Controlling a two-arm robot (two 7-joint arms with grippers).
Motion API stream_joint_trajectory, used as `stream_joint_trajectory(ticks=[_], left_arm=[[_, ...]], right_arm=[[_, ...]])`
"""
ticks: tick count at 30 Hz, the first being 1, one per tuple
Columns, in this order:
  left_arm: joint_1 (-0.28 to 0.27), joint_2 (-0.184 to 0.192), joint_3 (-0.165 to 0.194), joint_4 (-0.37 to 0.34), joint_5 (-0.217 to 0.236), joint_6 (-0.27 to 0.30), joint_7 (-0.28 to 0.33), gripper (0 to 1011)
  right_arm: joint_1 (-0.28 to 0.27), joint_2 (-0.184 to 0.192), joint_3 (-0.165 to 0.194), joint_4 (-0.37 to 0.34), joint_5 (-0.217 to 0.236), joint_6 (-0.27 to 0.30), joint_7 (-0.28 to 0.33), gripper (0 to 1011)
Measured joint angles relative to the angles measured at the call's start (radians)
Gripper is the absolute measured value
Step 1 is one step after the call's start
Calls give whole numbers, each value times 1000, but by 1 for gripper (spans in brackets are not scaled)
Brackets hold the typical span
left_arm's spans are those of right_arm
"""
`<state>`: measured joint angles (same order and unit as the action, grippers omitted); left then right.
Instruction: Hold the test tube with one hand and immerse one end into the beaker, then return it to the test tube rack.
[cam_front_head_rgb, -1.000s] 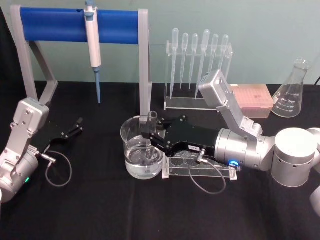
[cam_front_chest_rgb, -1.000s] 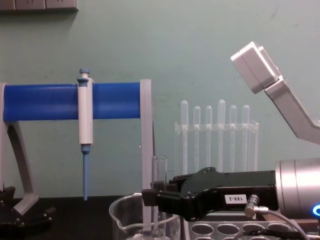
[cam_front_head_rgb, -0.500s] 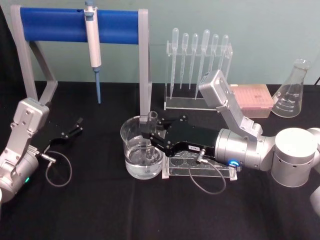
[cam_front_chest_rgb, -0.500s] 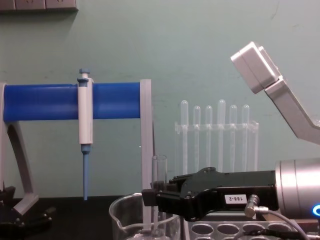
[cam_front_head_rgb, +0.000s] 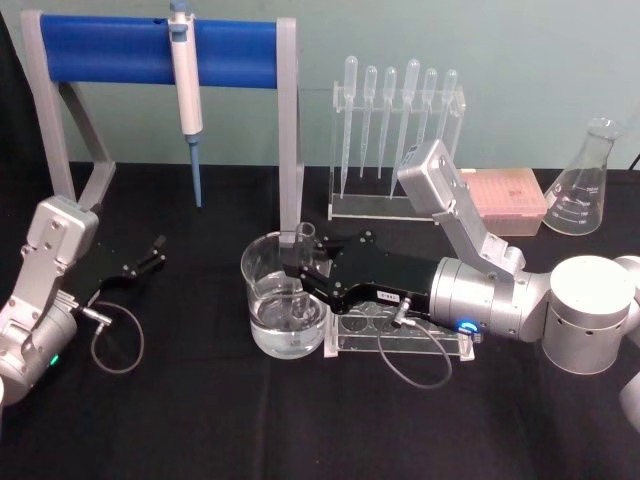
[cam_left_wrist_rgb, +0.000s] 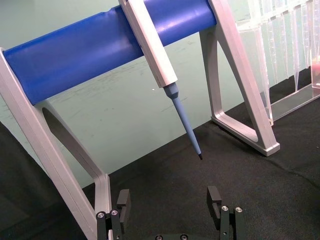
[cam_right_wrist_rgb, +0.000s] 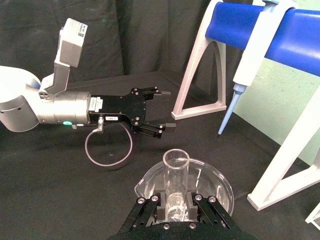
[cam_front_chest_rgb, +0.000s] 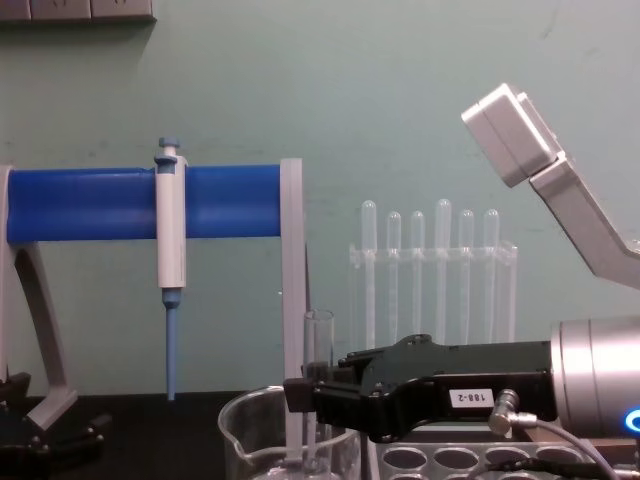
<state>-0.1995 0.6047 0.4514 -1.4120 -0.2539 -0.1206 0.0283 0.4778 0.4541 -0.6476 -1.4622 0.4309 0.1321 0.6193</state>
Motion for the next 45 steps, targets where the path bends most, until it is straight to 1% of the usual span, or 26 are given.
stream_joint_trajectory(ticks=[45], left_arm=[[0,0,0,0,0,0,0,1000]], right_arm=[[0,0,0,0,0,0,0,225]])
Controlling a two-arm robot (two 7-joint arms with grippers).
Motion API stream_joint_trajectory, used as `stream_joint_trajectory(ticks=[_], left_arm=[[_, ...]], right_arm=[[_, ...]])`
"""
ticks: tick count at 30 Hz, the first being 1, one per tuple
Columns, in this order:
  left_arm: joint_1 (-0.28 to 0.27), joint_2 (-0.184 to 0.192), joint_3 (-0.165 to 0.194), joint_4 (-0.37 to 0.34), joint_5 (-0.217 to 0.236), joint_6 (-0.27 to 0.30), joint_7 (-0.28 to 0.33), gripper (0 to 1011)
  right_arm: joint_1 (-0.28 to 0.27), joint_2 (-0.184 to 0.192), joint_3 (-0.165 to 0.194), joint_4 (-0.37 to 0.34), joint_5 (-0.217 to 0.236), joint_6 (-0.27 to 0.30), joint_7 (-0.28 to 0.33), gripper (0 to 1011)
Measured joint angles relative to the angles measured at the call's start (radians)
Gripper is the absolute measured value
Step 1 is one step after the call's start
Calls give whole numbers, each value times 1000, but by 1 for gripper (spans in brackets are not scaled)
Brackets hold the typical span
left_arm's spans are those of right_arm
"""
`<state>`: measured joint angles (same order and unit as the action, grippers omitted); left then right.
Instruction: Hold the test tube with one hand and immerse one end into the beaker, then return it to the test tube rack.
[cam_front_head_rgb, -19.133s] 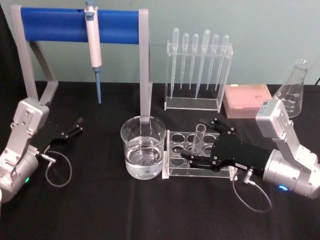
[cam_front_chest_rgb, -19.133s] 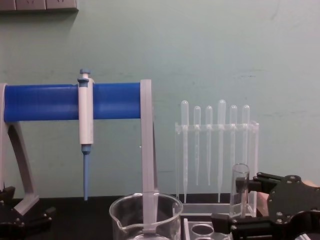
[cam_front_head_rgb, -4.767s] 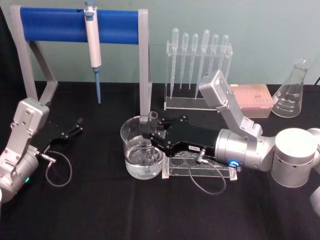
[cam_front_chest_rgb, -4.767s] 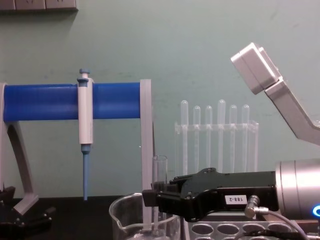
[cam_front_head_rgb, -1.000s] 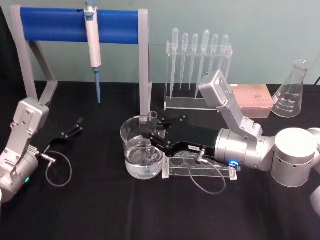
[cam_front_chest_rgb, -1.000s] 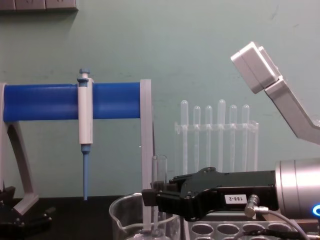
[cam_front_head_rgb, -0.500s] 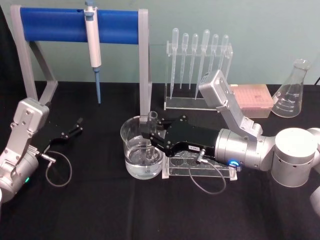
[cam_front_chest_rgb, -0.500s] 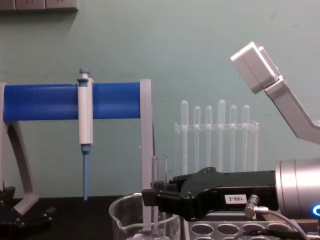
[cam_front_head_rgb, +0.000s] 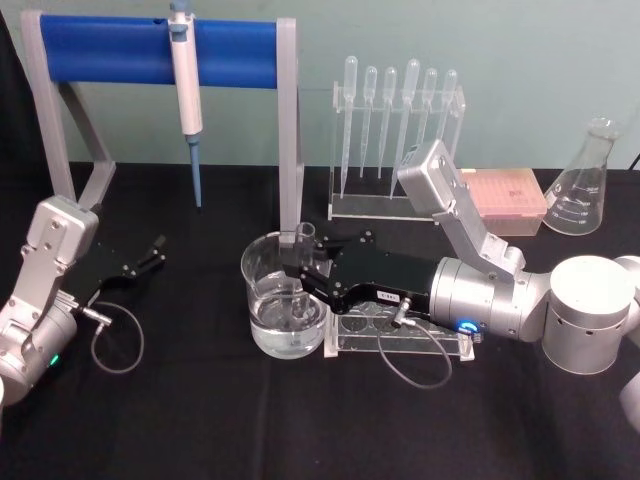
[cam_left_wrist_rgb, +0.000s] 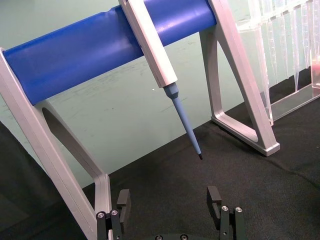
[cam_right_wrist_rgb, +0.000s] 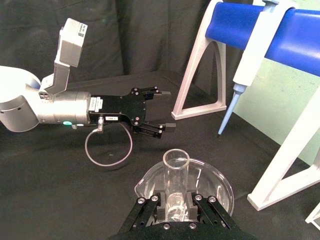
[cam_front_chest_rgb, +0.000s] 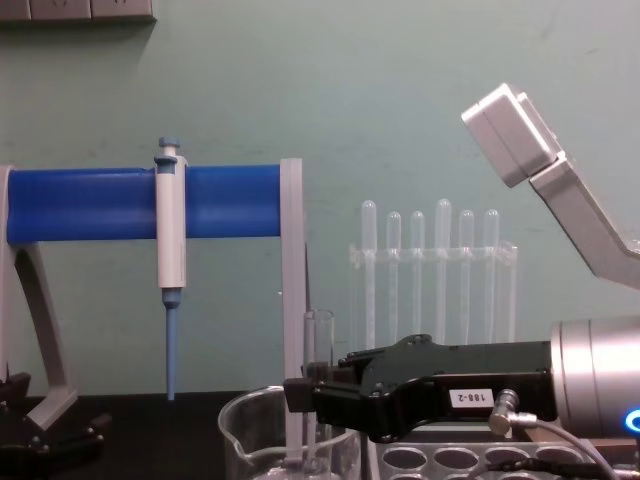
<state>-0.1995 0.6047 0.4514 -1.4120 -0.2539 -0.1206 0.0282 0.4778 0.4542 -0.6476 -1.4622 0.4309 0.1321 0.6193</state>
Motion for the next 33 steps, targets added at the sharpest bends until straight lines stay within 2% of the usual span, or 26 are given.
stream_joint_trajectory(ticks=[33], left_arm=[[0,0,0,0,0,0,0,1000]], right_arm=[[0,0,0,0,0,0,0,225]])
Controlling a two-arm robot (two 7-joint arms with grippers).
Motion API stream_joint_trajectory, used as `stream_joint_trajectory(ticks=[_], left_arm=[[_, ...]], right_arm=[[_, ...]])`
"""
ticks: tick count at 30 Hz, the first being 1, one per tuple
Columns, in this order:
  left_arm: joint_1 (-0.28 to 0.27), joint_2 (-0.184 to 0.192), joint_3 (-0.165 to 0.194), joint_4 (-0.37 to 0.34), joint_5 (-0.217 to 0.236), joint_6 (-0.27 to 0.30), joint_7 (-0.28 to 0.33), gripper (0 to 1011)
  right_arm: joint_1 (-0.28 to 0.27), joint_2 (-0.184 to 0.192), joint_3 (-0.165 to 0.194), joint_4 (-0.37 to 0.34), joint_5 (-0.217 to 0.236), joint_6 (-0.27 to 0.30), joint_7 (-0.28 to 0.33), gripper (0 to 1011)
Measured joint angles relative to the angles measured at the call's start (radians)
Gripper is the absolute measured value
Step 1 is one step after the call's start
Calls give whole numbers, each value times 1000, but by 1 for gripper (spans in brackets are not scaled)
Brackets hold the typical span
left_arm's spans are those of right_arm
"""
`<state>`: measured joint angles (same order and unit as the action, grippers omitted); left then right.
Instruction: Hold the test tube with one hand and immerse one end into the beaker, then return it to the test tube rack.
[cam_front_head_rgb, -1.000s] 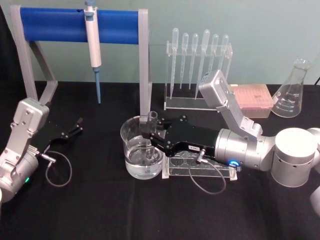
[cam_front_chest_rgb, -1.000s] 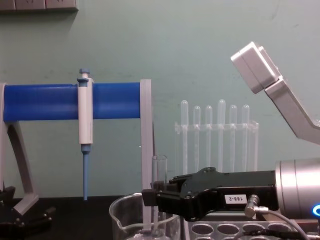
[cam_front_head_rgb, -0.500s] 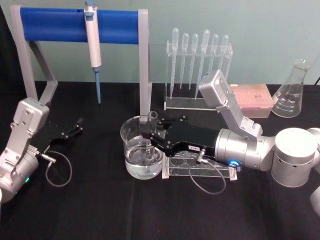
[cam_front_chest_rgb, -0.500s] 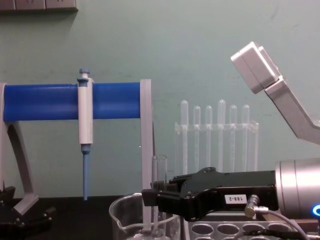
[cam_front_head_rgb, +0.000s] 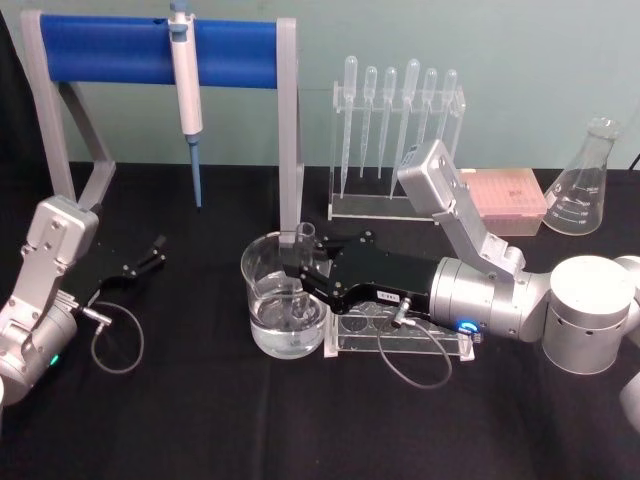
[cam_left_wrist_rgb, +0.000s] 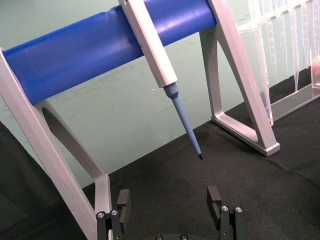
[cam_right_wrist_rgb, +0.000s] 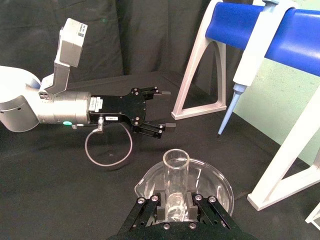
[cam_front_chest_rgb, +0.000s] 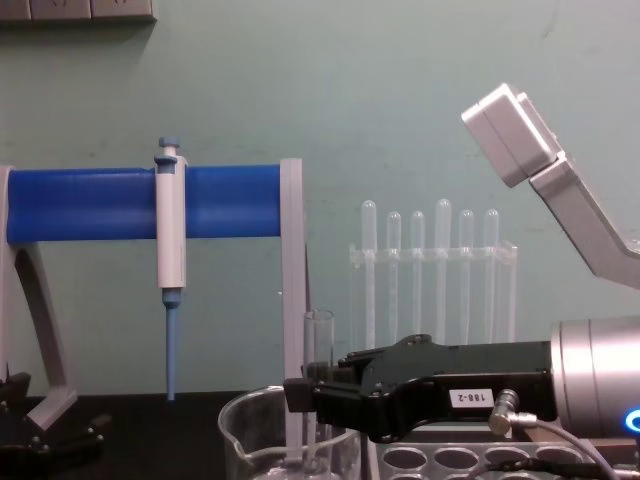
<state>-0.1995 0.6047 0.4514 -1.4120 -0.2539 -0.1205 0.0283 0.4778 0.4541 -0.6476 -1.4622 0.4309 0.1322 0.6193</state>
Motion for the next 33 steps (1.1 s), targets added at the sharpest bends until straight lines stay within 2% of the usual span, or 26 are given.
stream_joint_trajectory(ticks=[33], left_arm=[[0,0,0,0,0,0,0,1000]], right_arm=[[0,0,0,0,0,0,0,225]])
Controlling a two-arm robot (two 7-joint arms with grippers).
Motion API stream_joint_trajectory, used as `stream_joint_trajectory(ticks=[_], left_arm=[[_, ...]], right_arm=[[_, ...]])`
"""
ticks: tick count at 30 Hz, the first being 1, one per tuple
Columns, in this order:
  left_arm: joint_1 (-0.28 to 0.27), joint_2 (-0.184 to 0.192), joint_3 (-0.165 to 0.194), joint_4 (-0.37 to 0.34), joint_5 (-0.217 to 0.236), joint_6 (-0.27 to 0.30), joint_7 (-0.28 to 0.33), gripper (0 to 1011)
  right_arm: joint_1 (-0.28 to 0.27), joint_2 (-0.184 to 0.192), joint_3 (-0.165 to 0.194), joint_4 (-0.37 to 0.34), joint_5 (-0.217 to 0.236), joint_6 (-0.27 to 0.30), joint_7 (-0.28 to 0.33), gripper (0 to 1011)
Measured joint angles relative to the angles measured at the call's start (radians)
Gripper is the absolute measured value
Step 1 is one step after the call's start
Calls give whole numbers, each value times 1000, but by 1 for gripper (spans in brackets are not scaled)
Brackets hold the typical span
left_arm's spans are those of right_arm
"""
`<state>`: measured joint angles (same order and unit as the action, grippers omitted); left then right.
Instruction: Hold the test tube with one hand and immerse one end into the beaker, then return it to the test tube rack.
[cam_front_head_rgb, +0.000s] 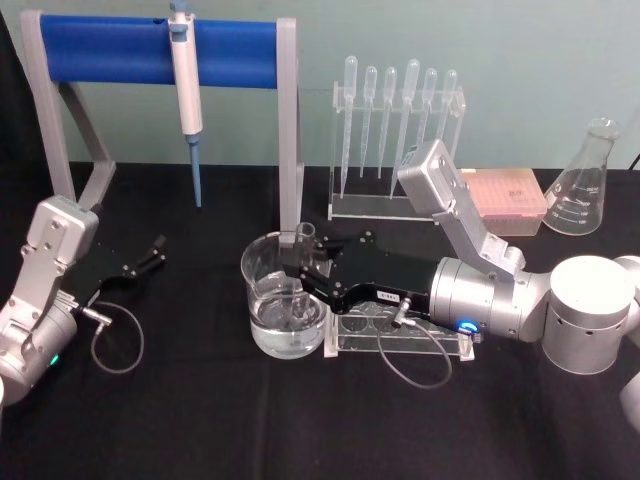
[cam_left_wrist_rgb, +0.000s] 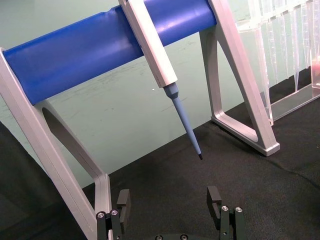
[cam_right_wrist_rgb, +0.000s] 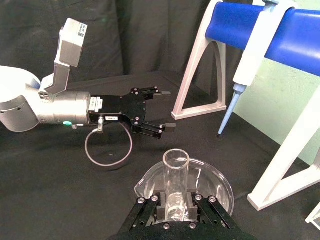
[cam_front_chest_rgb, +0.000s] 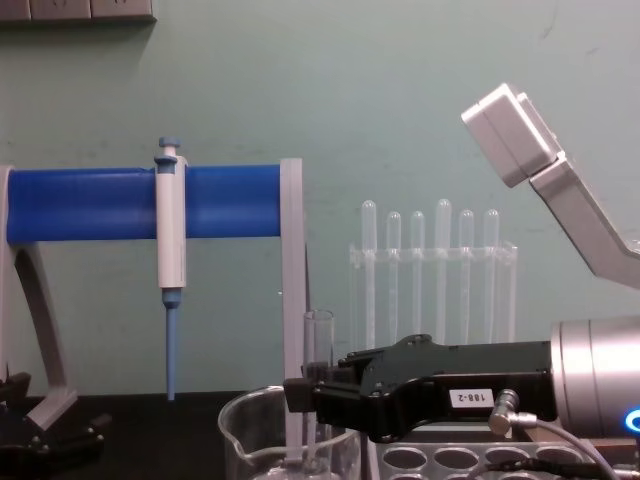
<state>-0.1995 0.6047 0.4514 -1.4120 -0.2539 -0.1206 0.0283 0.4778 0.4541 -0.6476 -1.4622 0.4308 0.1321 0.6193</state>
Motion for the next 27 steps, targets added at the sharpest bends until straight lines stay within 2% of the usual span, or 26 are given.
stream_joint_trajectory(ticks=[27], left_arm=[[0,0,0,0,0,0,0,1000]], right_arm=[[0,0,0,0,0,0,0,225]])
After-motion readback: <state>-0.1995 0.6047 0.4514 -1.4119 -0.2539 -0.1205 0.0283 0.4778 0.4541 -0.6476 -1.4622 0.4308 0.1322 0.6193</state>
